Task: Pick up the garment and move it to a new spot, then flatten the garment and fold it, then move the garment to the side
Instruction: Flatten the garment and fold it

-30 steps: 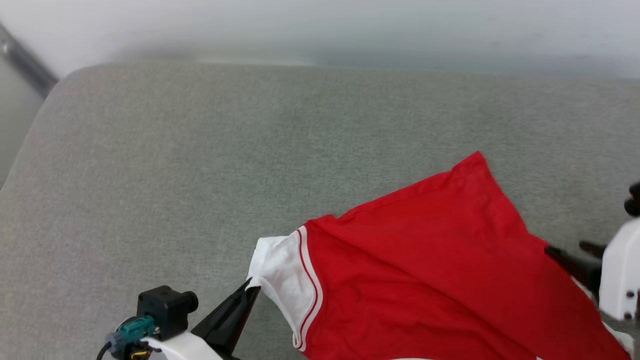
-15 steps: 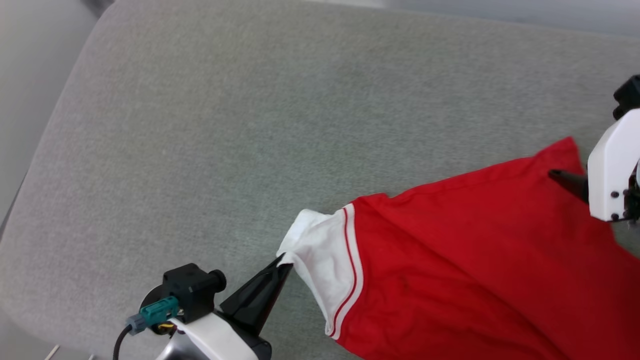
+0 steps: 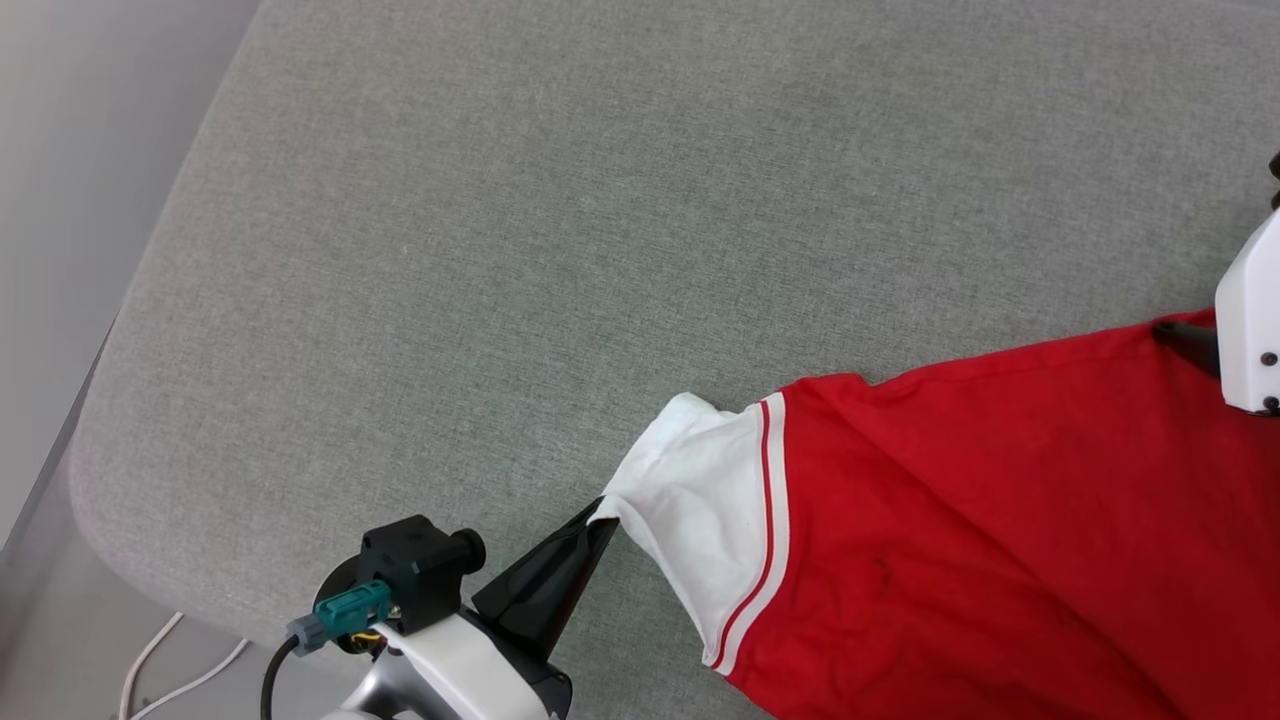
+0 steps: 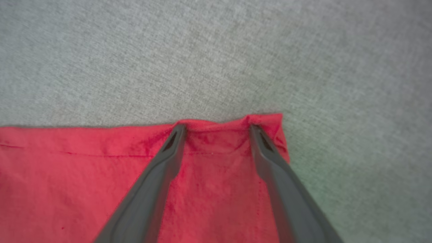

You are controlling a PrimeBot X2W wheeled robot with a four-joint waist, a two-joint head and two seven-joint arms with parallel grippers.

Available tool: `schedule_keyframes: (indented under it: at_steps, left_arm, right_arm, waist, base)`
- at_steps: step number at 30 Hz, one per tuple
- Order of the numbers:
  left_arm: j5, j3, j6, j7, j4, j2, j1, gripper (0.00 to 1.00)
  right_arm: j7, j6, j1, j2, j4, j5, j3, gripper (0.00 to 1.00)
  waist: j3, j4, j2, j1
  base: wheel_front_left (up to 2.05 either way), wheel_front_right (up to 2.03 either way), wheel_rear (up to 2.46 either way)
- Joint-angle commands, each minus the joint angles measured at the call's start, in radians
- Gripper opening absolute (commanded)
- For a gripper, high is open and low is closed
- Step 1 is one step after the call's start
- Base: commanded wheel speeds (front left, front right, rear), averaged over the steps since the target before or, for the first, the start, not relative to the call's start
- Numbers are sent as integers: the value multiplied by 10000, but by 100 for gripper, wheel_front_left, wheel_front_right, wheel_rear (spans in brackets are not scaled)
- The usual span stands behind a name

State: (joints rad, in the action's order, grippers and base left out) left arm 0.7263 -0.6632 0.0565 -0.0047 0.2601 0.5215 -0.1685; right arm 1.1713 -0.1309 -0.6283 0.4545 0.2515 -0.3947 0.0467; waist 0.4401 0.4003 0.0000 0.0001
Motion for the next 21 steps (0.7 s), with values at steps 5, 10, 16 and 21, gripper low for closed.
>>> schedule_keyframes:
  at_steps: [5,10,16,21]
  left_arm:
    - [34,32,8,-101,-96,-55,-78,0]
    - [11,90,22,-165,-133,13,-140,0]
    - [8,614,352,-395,89,392,-1,0]
    - [-64,1301,695,-624,525,845,-62,0]
  right_arm:
    - [11,4,825,-73,560,-121,316,0]
    - [-777,4,511,-52,374,-301,383,0]
    - [-2496,4,75,238,94,-894,882,0]
    - [-3291,4,-42,441,-427,-1531,1030,0]
  waist:
    - [-83,-40,0,-1]
    - [-397,-284,0,-1]
    - [-1593,-1056,0,-1]
    - [-2340,-1671,0,-1]
  base:
    - [0,0,0]
    - [0,0,0]
    - [0,0,0]
    - [0,0,0]
